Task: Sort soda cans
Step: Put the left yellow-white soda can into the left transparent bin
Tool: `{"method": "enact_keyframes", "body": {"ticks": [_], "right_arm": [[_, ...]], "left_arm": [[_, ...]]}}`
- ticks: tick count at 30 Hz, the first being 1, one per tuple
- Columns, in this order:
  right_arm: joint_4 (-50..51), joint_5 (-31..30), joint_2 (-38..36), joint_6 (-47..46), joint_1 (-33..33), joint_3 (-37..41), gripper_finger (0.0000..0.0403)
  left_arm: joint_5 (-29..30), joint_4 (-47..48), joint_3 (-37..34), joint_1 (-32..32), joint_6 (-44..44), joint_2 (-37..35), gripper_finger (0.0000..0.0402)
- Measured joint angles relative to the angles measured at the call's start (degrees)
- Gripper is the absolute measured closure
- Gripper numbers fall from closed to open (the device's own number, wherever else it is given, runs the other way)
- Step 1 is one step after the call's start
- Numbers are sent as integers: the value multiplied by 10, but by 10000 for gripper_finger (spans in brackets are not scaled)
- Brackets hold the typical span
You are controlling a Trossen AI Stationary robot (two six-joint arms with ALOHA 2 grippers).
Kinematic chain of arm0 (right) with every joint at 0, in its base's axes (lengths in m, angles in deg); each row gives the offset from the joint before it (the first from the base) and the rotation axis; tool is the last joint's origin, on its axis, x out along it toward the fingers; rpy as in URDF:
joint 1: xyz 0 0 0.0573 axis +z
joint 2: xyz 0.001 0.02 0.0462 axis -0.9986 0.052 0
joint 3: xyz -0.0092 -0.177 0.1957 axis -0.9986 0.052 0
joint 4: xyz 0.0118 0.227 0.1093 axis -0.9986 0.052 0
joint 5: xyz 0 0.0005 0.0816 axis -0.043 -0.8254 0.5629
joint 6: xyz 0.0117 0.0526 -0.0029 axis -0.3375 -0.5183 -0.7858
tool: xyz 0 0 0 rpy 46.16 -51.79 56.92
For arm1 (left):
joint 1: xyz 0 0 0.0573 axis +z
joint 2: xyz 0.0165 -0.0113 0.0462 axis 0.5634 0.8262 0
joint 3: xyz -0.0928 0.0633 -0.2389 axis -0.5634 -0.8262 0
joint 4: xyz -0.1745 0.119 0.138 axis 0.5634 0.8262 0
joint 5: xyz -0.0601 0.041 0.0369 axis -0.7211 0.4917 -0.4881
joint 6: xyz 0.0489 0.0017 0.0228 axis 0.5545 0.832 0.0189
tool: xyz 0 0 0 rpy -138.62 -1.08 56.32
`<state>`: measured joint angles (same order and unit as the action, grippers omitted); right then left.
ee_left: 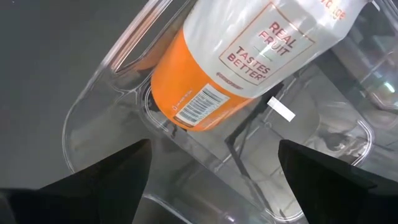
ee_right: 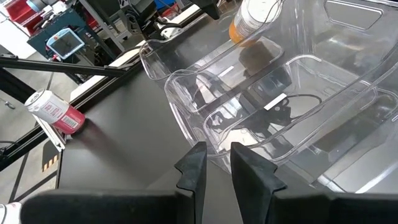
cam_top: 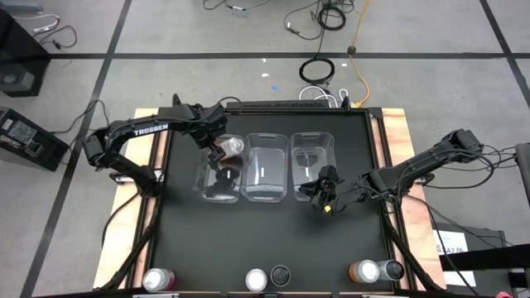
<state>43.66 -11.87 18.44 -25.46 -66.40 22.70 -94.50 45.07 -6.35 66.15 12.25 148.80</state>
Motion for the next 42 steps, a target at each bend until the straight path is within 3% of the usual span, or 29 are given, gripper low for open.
{"method": "enact_keyframes", "body": {"ticks": [21,31,42], "right_arm": [[0,0,0,0,0,0,337],[0,0,0,0,0,0,337],[0,0,0,9,0,0,337]], "left_arm": [[0,1,0,0,1,0,46],[0,5,46,0,1,-20,65],[-25,-31,49,-19,1,-24,65]]}}
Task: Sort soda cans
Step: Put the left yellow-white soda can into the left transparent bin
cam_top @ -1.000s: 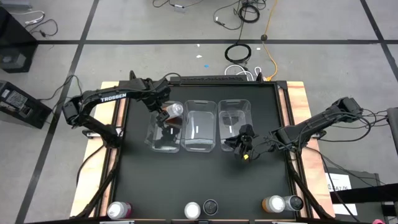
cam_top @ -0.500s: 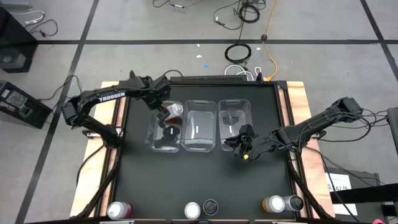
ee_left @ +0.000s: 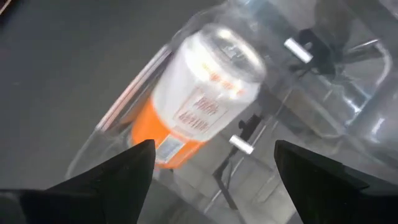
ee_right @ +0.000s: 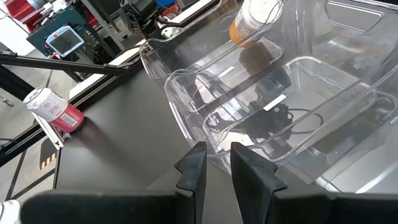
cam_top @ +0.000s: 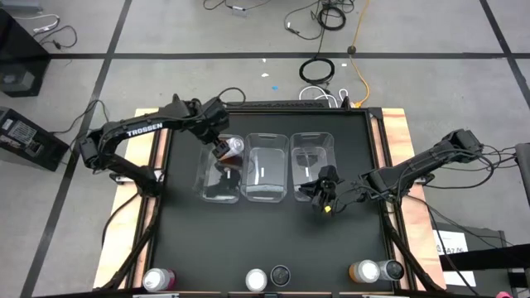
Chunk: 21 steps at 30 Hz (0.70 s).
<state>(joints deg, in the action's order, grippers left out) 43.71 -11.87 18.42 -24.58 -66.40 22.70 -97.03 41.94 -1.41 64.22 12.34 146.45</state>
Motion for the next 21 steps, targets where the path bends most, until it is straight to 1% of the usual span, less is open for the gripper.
{"method": "enact_keyframes", "body": {"ticks": [4,11,17,21], "right_arm": [[0,0,0,0,0,0,337],[0,0,0,0,0,0,337],[0,0,0,0,0,0,337],[0,0,0,-3,0,0,337]], "left_arm": [[0,-2,0,-19,16,0,65],[47,0,0,-57,61,0,66],[74,-9,0,-69,61,0,66],[79,-16,0,-68,59,5,66]]}}
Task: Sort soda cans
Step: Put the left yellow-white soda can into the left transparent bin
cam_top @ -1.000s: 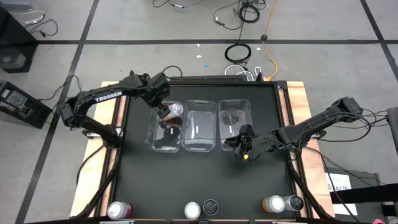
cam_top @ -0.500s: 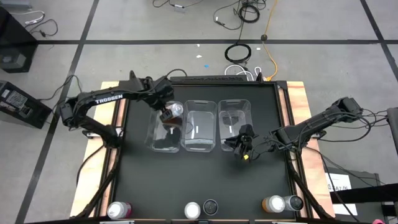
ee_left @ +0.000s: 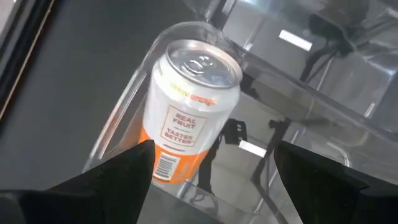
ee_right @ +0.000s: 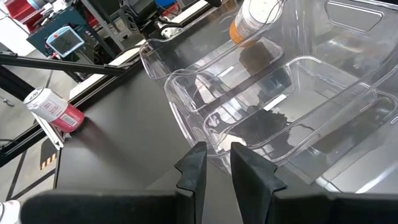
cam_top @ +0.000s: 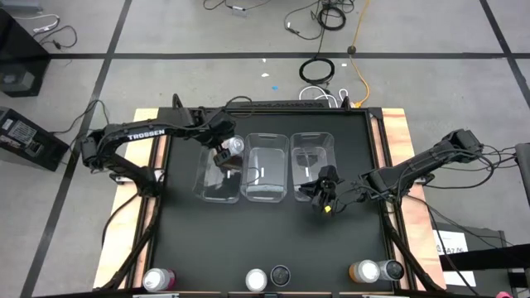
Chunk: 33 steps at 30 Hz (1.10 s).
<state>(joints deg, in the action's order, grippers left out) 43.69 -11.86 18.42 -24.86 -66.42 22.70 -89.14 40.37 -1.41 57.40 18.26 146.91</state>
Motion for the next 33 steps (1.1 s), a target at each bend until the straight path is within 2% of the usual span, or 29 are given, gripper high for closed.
{"method": "enact_keyframes", "body": {"ticks": [17,26,33], "right_arm": [[0,2,0,-7,1,0,337],[0,2,0,-4,1,0,337],[0,2,0,-4,1,0,337]], "left_arm": [[-1,-3,2,-3,-1,3,66],[0,35,44,-3,-1,2,66],[0,104,47,-3,-4,2,66]]}}
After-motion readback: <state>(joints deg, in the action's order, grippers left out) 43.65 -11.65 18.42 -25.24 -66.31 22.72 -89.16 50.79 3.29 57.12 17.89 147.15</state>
